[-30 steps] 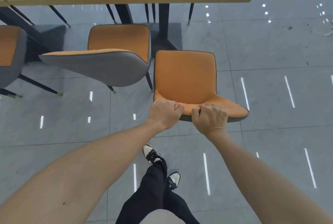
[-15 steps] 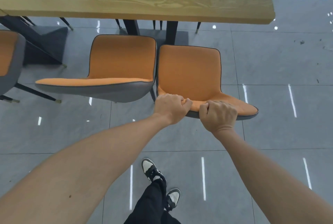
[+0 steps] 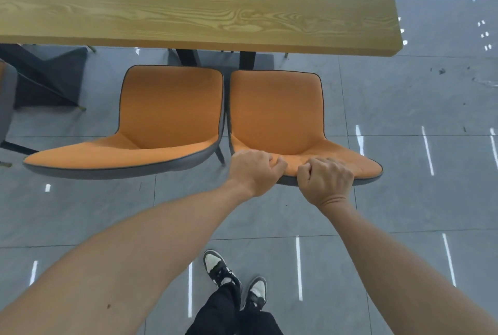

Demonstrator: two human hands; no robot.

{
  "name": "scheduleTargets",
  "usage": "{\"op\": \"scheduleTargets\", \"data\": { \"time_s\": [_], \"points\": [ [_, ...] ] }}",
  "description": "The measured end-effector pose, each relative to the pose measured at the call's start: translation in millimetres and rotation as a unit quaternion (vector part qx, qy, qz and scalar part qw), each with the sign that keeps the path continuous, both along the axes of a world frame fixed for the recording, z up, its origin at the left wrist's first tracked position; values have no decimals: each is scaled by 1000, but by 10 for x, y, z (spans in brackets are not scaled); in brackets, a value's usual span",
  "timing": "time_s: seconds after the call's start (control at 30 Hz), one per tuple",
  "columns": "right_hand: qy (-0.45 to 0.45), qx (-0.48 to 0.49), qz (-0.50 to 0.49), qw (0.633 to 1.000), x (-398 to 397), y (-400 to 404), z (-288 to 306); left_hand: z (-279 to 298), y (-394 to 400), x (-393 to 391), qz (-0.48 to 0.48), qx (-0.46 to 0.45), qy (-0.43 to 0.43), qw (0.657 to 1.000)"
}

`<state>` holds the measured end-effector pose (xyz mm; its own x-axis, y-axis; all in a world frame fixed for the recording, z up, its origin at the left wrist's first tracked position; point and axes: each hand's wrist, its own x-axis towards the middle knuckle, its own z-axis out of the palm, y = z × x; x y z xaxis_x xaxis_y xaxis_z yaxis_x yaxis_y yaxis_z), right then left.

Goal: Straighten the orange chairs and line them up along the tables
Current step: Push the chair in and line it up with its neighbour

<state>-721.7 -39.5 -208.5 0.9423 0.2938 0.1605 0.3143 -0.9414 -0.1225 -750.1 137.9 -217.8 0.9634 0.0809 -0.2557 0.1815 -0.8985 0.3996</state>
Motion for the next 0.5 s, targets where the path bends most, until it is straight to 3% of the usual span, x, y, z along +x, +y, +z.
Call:
{"op": "scheduleTargets", "data": {
  "time_s": [0.17, 0.27, 0.4, 0.5],
  "points": [
    [2, 5, 12, 1000, 29, -44, -18, 70, -25, 8, 2, -9, 10, 1000],
    [9, 16, 22, 1000, 27, -61, 1, 152, 7, 18, -5, -48, 66, 997],
    [82, 7, 17, 996, 26, -42, 115, 347, 178, -111, 23, -124, 112, 986],
    [139, -22, 20, 990, 46, -37, 213, 458, 504, -266, 50, -38, 45, 997]
  ]
}}
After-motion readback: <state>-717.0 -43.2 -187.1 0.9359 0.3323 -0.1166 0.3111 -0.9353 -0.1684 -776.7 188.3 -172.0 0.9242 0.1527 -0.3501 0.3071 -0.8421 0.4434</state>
